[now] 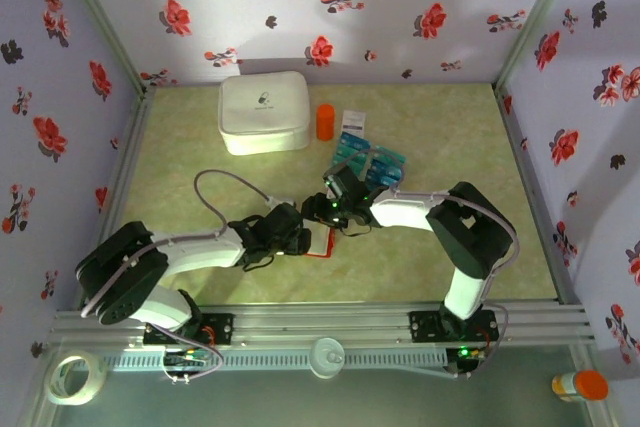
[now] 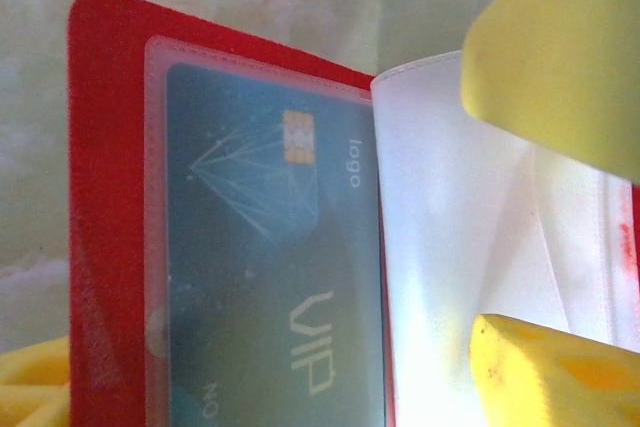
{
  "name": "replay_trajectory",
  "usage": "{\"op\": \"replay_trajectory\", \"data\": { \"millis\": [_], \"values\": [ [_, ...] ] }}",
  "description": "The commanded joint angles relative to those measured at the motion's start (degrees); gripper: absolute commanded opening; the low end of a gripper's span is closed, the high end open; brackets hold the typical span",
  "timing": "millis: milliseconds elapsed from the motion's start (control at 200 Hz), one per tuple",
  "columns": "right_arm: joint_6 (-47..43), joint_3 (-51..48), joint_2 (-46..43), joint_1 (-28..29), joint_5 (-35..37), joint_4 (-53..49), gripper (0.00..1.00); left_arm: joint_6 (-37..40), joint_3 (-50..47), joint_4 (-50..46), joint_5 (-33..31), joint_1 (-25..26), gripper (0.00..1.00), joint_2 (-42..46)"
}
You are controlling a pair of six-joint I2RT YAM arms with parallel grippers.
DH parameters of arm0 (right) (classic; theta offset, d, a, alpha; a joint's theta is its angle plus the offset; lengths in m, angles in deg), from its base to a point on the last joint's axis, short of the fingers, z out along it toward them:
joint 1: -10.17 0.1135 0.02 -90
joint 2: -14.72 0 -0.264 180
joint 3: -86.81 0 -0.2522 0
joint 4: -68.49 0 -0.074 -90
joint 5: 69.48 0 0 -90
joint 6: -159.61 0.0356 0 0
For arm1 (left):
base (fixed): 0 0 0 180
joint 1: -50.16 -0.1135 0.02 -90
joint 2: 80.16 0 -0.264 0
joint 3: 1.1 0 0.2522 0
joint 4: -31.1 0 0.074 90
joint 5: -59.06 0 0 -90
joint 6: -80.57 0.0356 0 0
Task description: Put the credit cards into the card holder
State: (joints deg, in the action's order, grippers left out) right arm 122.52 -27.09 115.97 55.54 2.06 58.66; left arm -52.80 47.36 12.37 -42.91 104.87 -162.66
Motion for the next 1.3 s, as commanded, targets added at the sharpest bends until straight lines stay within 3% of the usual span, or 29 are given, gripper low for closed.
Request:
{"op": "replay_trajectory", "data": {
  "millis": [0,970,1295],
  "values": [
    [0.36,-1.10,0.66,-0.10,-0.89,1.00,0.47,-0.99,-0.29,-1.07,-0.05,0.61,0.77,2.38],
    [0.73,-5.00,-0.06,-1.07,-1.98,4.03,0.53,-0.96,-0.61,-6.31,-4.99,-0.06,0.80,12.73],
    [-1.77,-1.67,-2.12,-0.30,-4.76,-0.23,0.54,-0.88,-0.67,-9.18,-6.23,-3.15,0.85,17.72]
  ]
}}
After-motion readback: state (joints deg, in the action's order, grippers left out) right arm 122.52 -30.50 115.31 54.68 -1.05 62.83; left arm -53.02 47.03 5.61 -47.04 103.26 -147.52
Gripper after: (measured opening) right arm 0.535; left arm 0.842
